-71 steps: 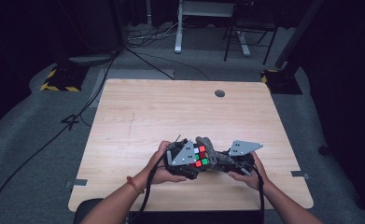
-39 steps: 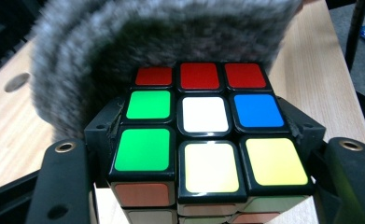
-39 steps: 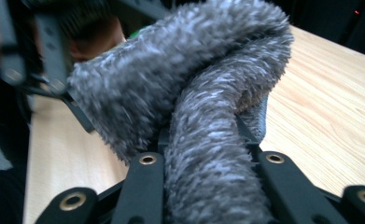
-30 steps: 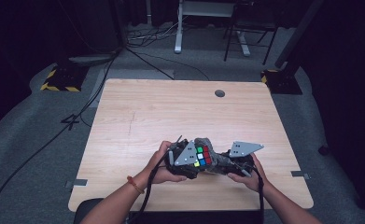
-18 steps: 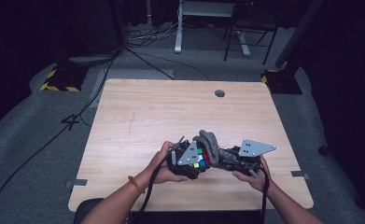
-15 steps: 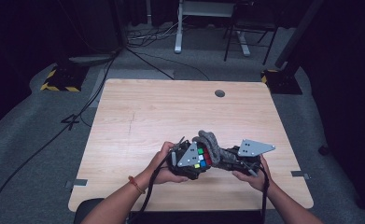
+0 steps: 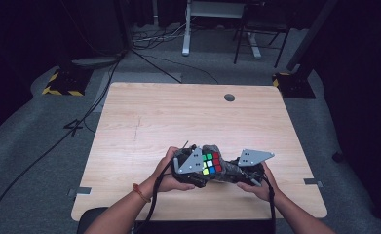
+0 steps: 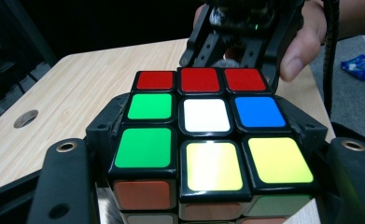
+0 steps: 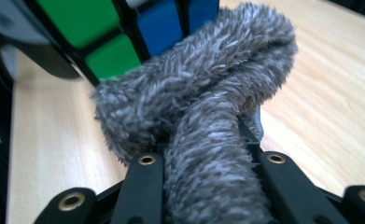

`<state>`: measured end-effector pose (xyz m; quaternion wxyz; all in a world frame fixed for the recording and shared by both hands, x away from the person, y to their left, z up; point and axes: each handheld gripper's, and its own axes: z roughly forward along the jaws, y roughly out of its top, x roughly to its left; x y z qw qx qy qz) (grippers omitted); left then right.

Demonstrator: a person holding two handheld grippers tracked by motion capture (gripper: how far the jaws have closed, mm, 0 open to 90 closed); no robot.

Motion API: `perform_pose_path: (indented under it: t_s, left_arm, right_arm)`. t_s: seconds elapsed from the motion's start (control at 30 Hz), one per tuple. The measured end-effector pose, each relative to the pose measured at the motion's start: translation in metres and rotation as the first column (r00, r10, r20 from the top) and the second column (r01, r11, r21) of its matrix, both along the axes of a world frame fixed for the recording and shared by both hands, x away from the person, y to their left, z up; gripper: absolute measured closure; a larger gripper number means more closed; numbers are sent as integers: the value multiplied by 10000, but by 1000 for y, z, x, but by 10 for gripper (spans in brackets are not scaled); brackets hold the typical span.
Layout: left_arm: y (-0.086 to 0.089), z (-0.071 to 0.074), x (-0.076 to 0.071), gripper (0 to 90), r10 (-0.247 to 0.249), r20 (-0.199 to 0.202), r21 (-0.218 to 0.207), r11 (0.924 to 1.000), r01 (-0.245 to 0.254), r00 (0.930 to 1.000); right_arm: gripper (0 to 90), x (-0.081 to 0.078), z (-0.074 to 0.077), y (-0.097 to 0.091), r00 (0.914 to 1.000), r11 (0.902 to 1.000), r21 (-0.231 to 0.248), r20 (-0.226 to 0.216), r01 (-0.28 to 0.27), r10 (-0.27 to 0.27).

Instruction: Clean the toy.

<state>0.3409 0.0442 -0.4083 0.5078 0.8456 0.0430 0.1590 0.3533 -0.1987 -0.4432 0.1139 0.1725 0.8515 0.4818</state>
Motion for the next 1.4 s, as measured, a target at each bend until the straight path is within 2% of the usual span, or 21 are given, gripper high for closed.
perform_pose_path:
  t_s: [0.1,0.17,0.23,0.3,0.37,0.47,0.57,0.67,0.8,0.93,1.1,1.2,1.27,1.3,1.4]
  left_arm:
    - [0,-1,2,328,5,-114,-38,10000,-6,9999]
    - [-1,-3,3,327,54,-128,246,9997,-51,9999]
    - [-3,-7,3,327,201,27,658,9976,-202,9998]
    - [-4,-9,4,328,137,-109,622,9980,-130,9998]
    - [-6,-8,3,329,155,16,663,9977,-156,9999]
    - [-7,-8,0,329,119,181,775,9969,-133,9998]
    - [-7,-5,-2,329,78,231,662,9978,-93,9997]
    - [-7,-4,-1,328,57,207,550,9985,-68,9998]
    - [-5,-5,2,328,233,35,454,9987,-235,9997]
    - [-8,-7,4,327,606,39,738,9954,-607,9982]
    - [-10,-9,7,328,736,-119,951,9929,-721,9972]
    - [-10,-7,5,330,716,161,1145,9907,-729,9973]
    - [-8,-6,5,331,584,248,1038,9927,-607,9980]
    - [-7,-5,4,331,528,180,966,9938,-543,9984]
    - [-6,-3,3,332,397,297,889,9951,-422,9988]
  right_arm:
    - [724,-1,6,-5,9997,9996,267,211,74,-80]
    - [724,-2,8,-7,9996,9991,414,279,98,-110]
    - [724,-4,13,-9,9993,9974,721,369,43,-69]
    - [724,-5,18,-11,9988,9967,811,474,32,-71]
    - [724,-5,18,-13,9988,9965,831,486,36,-76]
    - [723,-4,15,-10,9985,9990,449,540,17,-41]
    - [721,-3,10,-5,9990,9999,-142,453,-6,13]
    - [721,-3,5,-2,9995,9992,-390,321,-8,21]
    - [724,-6,10,-3,9982,9999,85,594,94,-99]
    - [728,-10,19,-8,9951,9978,598,921,297,-351]
    - [729,-14,26,-10,9901,9961,827,1337,314,-424]
    - [725,-14,26,-10,9900,9964,795,1348,311,-416]
    - [722,-10,24,-11,9904,9966,689,1276,450,-535]
    - [723,-9,23,-12,9913,9968,645,1192,478,-553]
    - [721,-2,16,-12,9960,9982,302,716,510,-531]
